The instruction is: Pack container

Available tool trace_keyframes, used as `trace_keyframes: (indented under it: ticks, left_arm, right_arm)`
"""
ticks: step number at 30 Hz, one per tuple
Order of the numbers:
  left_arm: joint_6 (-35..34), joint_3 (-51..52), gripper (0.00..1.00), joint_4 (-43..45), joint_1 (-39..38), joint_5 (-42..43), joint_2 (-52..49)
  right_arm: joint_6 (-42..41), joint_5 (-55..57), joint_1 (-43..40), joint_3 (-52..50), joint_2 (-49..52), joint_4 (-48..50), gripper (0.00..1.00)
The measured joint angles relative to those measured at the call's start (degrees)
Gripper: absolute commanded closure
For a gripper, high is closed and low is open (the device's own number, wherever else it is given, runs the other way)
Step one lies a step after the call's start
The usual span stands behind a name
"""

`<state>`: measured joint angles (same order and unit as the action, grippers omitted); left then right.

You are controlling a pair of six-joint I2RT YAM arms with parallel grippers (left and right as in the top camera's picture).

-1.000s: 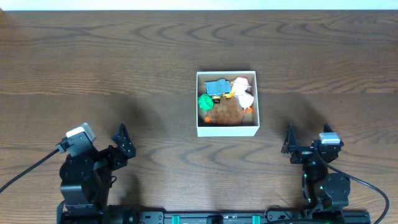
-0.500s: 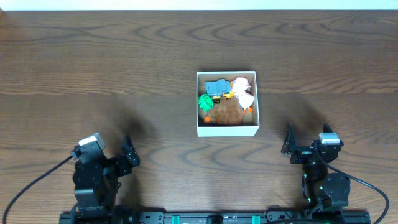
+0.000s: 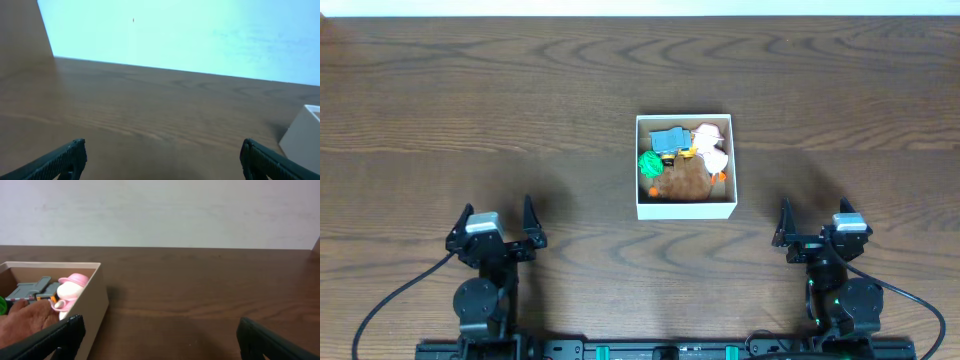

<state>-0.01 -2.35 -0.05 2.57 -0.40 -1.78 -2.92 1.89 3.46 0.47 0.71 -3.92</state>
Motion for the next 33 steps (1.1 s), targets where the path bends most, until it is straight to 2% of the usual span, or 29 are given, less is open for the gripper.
trace_keyframes:
  ticks: [12, 33]
  left_arm:
    - [4.4, 1.4, 0.02, -1.1, 0.0, 0.4, 1.2]
    - [4.6, 1.1, 0.02, -1.6, 0.0, 0.4, 0.5]
  right_arm:
    - [0.0, 0.0, 0.0, 0.0, 0.0, 0.0, 0.01]
    - [0.0, 0.0, 0.0, 0.0, 0.0, 0.0, 0.01]
